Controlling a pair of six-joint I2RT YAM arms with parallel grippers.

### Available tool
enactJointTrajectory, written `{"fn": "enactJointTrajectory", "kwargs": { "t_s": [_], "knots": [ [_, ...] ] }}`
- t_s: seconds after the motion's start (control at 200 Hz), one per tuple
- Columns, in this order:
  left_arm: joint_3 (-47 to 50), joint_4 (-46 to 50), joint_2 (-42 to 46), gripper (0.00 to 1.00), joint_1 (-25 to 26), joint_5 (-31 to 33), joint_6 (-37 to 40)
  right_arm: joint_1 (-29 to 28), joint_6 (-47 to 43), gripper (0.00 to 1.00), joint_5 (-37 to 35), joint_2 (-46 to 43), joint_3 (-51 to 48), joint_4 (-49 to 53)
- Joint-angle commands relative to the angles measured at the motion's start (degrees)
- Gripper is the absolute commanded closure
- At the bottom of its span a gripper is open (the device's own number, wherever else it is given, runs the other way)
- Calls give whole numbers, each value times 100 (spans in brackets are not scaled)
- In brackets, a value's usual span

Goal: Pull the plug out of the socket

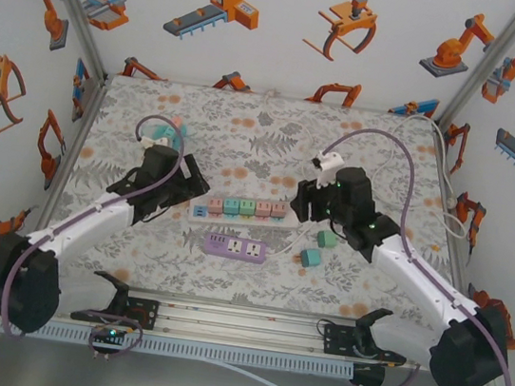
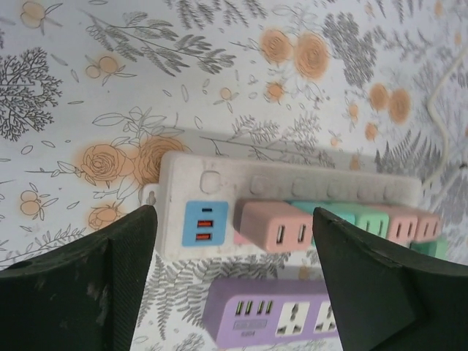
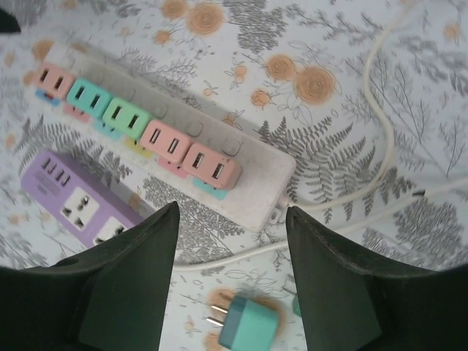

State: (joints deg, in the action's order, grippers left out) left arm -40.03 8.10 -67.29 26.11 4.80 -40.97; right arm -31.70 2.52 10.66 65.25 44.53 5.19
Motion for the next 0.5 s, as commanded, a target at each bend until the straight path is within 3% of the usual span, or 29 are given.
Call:
{"fn": "enactJointTrajectory", "kwargs": {
  "t_s": [0.0,0.185,0.496],
  "knots": [
    [131,509,363,17,69,-305,883,-94,-2214,46,805,105,8,-337],
    [538,648,820,14,61,-69,942,-210,-4663,48,1920,840,303,310],
    [547,660,681,14,-102,33,734,-260,-5129,48,1872,2233,1034,545]
  ]
}}
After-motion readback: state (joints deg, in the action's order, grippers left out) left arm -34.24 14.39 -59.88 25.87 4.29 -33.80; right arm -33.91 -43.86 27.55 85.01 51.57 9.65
